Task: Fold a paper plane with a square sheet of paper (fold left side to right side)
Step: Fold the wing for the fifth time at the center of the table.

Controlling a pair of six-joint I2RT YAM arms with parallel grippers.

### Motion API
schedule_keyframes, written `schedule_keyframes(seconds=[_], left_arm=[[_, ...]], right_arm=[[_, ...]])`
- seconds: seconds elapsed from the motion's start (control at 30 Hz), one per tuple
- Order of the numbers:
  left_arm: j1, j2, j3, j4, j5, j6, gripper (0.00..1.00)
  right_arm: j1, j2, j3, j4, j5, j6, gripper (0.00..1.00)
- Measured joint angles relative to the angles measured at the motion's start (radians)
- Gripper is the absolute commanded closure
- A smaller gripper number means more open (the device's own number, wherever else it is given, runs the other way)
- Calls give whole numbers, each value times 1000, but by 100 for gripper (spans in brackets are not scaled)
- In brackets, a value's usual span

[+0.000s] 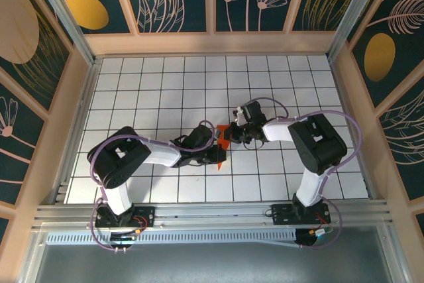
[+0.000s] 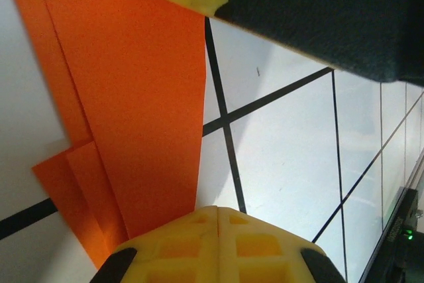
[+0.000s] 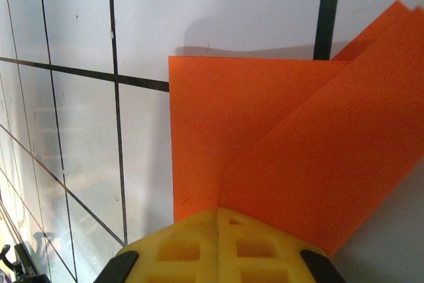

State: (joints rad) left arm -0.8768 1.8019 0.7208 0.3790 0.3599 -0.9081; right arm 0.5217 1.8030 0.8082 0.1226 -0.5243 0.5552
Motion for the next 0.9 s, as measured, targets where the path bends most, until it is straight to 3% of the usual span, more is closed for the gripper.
schedule_keyframes(seconds=[0.57,0.9], left_arm=[[-6,-71,-78,-5,-1,55,100],[-7,-185,-92,-54,-4,51,100]], right_arm=[[3,5,6,-5,1,0,100],[4,6,10,-7,1,0,100]])
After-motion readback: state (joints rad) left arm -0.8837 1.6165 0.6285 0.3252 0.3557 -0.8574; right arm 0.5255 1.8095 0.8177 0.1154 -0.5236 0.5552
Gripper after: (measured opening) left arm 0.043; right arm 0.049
